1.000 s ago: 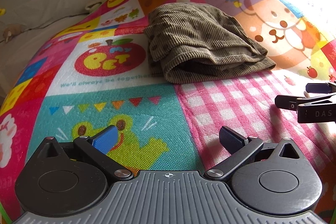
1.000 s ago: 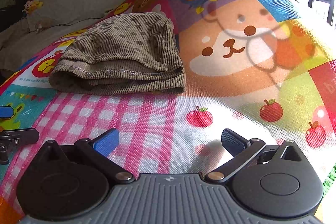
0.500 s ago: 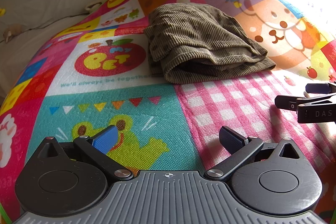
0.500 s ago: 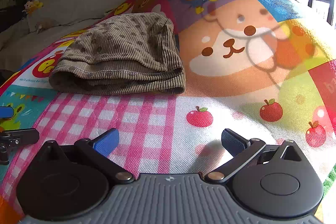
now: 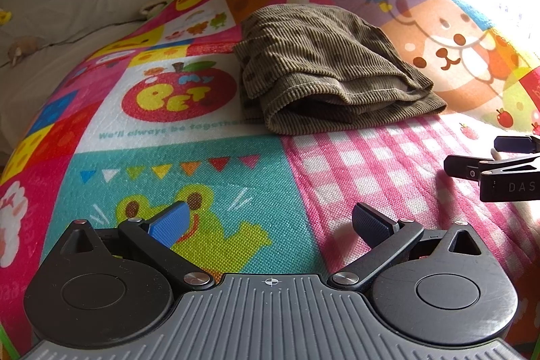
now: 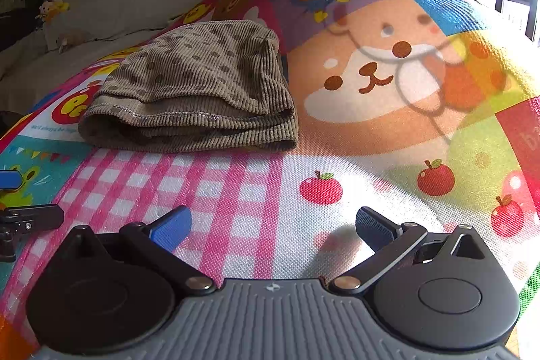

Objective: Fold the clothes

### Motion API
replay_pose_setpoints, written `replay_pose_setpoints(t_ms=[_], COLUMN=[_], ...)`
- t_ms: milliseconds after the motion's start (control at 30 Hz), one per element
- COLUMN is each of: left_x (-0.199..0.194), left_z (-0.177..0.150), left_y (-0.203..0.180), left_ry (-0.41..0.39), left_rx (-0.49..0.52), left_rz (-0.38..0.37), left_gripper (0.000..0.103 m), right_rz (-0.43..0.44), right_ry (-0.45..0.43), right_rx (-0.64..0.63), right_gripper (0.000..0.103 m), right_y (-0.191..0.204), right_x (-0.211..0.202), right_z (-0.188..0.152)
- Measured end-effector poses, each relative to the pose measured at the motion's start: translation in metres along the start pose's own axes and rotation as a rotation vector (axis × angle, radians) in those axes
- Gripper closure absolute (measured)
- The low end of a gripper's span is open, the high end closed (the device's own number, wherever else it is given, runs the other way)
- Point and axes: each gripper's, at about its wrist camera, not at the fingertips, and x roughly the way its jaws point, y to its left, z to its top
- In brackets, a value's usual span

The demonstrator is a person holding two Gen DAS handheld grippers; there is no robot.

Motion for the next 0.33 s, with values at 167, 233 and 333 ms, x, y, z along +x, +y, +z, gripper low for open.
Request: replay_pose_setpoints(t_ms=[167,233,333], left_x=[-0.0005,-0.0009,-0.0029], left_z=[-0.0001,-0.0002,0.0007], left_y=[0.0003,0.0011,0.0069], left_ry=[0.000,-0.001,-0.009], left_rx=[-0.001,-0.002,-0.020], left_rz=[-0.001,-0.004,-0.033], left_gripper=[0.000,0.000,0.000], right_rz=[0.000,0.007,0.029], right_ry=[0.000,-0.001,-0.004], right_rx=[-0.003,-0.010,-0.042], right_gripper=[0.000,0.000,0.000], right_y=[-0.0001,-0.0013,-0.0025], right_x=[-0.0006,-0.0002,-0.0022], right_z=[0.0000,0.0003,-0.0002])
